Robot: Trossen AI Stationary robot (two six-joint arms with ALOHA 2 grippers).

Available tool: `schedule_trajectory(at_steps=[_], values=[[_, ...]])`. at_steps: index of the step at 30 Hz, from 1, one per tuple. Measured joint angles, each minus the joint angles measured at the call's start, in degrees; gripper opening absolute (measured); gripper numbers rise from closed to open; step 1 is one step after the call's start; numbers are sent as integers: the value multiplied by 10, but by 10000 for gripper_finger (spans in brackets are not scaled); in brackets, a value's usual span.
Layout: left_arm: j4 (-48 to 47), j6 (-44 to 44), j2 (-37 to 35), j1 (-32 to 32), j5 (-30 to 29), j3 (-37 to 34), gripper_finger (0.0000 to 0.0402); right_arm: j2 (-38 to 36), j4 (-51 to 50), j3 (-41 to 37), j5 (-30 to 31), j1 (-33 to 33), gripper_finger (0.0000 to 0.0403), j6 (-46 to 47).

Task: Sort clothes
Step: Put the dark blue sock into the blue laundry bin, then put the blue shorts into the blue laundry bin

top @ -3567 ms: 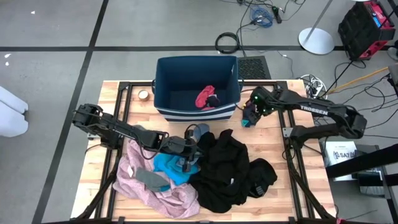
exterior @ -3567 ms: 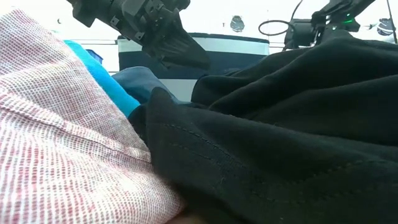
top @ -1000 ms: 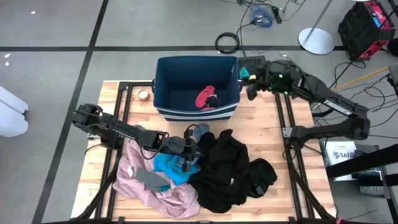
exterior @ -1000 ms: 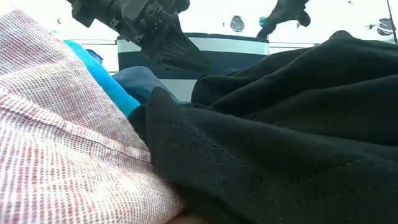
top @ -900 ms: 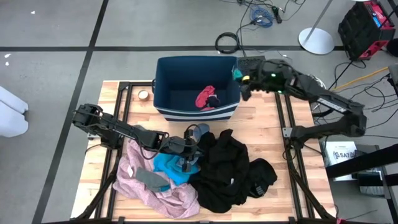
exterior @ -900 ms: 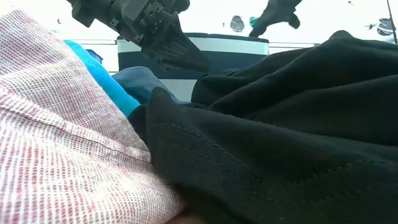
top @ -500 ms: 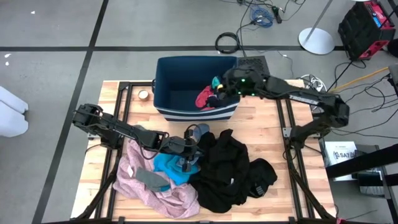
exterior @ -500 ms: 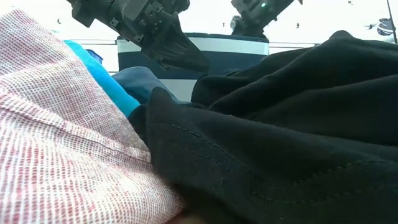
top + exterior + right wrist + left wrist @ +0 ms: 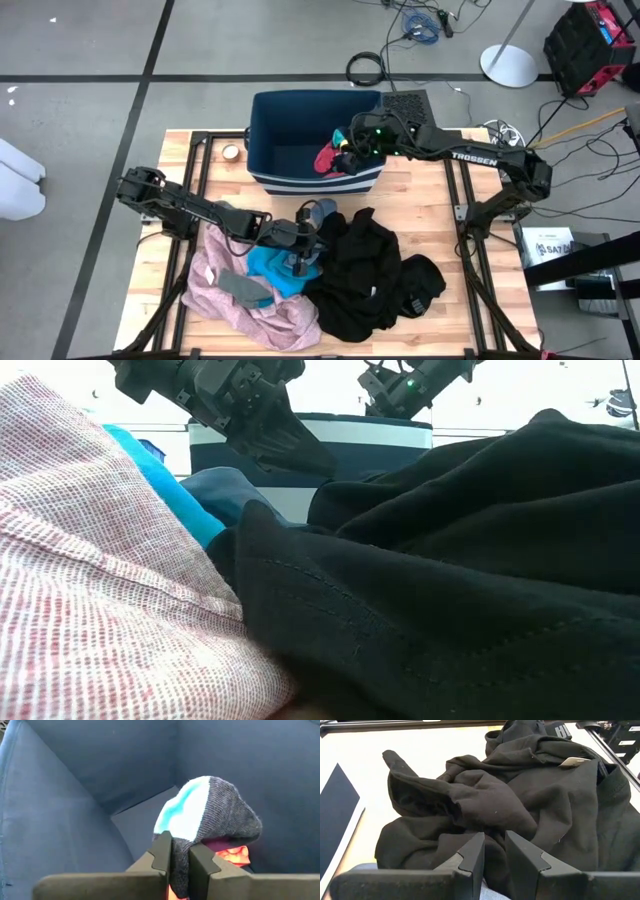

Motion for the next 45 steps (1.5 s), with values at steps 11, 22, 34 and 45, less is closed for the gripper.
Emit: schedule_trajectory(at_steps=[11,22,34,45], values=[[0,0,0,0,-1,0,87,0,1,0,-3,0,93,-18],[-1,0,0,0,-4,0,87,0,2,0,-1,-1,170,-38],[-9,0,0,0,-4,0,87,-6,-208,172,1,22,187,-78],[-24,-19,-4,-11,-3,0,87,-116,-297,90,43,235,187,27]])
